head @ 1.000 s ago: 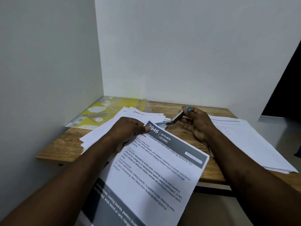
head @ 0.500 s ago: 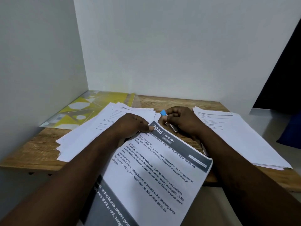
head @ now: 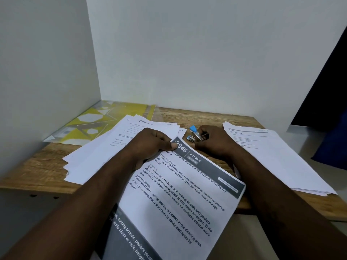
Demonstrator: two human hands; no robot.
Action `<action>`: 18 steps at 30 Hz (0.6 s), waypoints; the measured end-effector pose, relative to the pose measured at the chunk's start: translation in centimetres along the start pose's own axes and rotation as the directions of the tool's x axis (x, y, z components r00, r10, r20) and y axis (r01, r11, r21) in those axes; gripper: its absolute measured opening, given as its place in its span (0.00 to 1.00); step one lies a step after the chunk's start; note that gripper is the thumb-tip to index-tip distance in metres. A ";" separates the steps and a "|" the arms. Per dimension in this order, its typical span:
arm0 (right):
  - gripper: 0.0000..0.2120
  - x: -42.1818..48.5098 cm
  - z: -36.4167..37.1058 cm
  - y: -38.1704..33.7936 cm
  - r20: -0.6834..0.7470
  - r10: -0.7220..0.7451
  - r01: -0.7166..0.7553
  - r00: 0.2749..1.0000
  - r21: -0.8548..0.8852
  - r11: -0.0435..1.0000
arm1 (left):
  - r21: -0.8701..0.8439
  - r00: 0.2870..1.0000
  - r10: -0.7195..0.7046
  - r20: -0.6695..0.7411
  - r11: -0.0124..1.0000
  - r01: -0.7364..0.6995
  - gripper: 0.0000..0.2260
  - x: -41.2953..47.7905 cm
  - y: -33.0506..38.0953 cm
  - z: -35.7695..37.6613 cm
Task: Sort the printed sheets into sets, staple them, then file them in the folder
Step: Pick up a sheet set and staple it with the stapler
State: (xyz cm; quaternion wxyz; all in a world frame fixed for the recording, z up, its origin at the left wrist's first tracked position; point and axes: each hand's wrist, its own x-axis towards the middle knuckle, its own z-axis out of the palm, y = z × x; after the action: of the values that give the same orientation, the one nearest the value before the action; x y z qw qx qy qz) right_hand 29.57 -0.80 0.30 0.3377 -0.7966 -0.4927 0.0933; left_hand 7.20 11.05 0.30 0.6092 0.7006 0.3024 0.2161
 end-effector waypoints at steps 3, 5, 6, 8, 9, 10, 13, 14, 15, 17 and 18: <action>0.08 0.3 0.0 0.2 -0.041 -0.014 0.011 0.999 -0.052 0.999 | 0.001 1.000 -0.008 0.004 1.000 0.008 0.13 -0.1 0.1 0.1; 0.07 0.3 -0.2 0.3 -0.052 -0.009 0.005 0.999 -0.082 0.997 | 0.003 1.000 -0.012 0.004 1.000 0.012 0.13 -0.1 0.1 0.2; 0.08 0.4 -0.3 0.3 -0.051 -0.008 0.004 0.999 -0.085 0.996 | 0.004 1.000 -0.012 0.005 1.000 0.012 0.12 -0.1 0.1 0.2; 0.08 0.5 -0.6 0.4 -0.037 -0.014 0.011 0.999 -0.081 0.997 | 0.002 1.000 -0.011 0.001 1.000 0.011 0.09 0.0 0.0 0.2; 0.09 0.4 -0.8 0.4 -0.023 -0.021 0.019 1.000 -0.068 0.998 | -0.001 1.000 -0.008 -0.004 1.000 0.008 0.08 0.0 0.0 0.3; 0.09 0.4 -0.9 0.3 -0.012 -0.033 0.032 0.999 -0.037 0.999 | -0.004 1.000 -0.001 -0.007 1.000 0.001 0.07 0.0 0.0 0.3; 0.11 0.4 -0.9 0.2 -0.018 -0.060 0.061 0.998 0.144 0.988 | -0.009 1.000 0.012 -0.007 1.000 -0.013 0.06 -0.2 -0.1 0.4; 0.14 0.5 -0.8 0.2 -0.015 -0.061 0.062 0.998 0.207 0.976 | -0.012 1.000 0.015 -0.008 1.000 -0.015 0.06 -0.2 -0.1 0.4; 0.16 0.4 -0.8 0.1 -0.007 -0.064 0.064 0.998 0.239 0.969 | -0.015 1.000 0.016 -0.008 1.000 -0.016 0.06 -0.2 -0.2 0.3; 0.16 0.2 -0.6 -0.2 0.011 -0.087 0.083 0.996 0.200 0.976 | -0.018 1.000 0.018 -0.006 1.000 -0.018 0.06 -0.2 -0.2 0.2; 0.15 0.1 -0.4 -0.3 0.015 -0.103 0.100 0.995 0.140 0.985 | -0.018 1.000 0.021 -0.006 1.000 -0.021 0.06 -0.1 -0.2 0.2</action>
State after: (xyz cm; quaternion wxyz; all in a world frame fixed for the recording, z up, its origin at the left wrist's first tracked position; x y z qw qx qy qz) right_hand 29.58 -0.84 0.86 0.3914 -0.7439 -0.5285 0.1191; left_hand 7.21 10.85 0.04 0.6124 0.6975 0.2949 0.2271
